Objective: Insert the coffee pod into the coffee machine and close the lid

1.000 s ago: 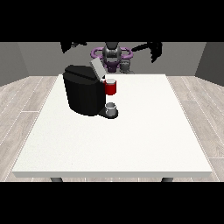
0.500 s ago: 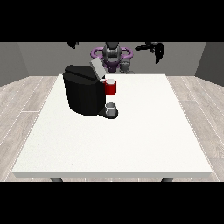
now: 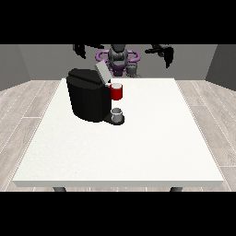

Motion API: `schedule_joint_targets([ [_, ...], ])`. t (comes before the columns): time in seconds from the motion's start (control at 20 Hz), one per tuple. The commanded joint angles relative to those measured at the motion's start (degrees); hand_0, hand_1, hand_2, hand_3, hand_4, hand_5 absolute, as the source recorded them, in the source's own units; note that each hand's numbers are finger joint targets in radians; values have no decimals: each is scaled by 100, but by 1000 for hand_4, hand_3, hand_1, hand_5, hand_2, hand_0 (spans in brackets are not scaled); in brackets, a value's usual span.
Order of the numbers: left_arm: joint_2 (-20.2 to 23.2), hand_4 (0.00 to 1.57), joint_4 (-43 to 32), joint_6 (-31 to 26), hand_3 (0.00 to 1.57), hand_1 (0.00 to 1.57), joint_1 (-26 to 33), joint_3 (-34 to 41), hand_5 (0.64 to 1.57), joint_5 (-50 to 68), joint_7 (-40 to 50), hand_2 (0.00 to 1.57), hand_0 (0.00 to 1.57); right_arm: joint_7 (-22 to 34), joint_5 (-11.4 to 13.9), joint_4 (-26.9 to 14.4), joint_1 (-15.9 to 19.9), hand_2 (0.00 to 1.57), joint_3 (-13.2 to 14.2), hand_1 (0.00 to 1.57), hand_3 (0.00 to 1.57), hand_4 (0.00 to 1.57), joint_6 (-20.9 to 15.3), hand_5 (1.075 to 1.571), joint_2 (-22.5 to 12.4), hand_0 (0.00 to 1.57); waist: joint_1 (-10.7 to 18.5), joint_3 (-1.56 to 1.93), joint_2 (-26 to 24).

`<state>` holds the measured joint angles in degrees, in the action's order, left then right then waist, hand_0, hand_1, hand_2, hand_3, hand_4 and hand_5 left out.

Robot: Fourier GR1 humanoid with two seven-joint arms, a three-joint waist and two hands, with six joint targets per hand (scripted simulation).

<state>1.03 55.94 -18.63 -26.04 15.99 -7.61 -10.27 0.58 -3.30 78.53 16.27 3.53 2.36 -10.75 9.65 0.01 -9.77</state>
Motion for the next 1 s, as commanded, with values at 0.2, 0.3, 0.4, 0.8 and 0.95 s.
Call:
schedule_joint_targets([
  [0.2,-100,0,1198,41,0,0,430,-367,1571,480,683,0,0,-308,-246,-928,393,0,481,0,0,0,222,1571,-152,0,293,2,392],
  [0.3,-100,0,1188,267,0,0,874,-631,1571,710,497,0,0,304,-278,-894,811,0,393,0,0,0,184,1571,-119,0,181,0,338],
  [0.4,-100,0,1550,258,0,0,906,-588,1571,684,568,0,0,-134,-5,-1070,917,0,270,0,0,0,-77,1571,96,0,186,0,605],
  [0.8,227,0,2112,392,0,0,917,-505,1571,844,881,0,0,-427,199,-1449,1294,0,148,0,0,0,167,1571,45,0,-191,0,1047],
  [0.95,230,0,2182,524,0,0,1110,-579,1571,801,839,0,0,-3,112,-1394,1667,0,199,0,0,0,306,1571,-56,0,-309,-1,978],
])
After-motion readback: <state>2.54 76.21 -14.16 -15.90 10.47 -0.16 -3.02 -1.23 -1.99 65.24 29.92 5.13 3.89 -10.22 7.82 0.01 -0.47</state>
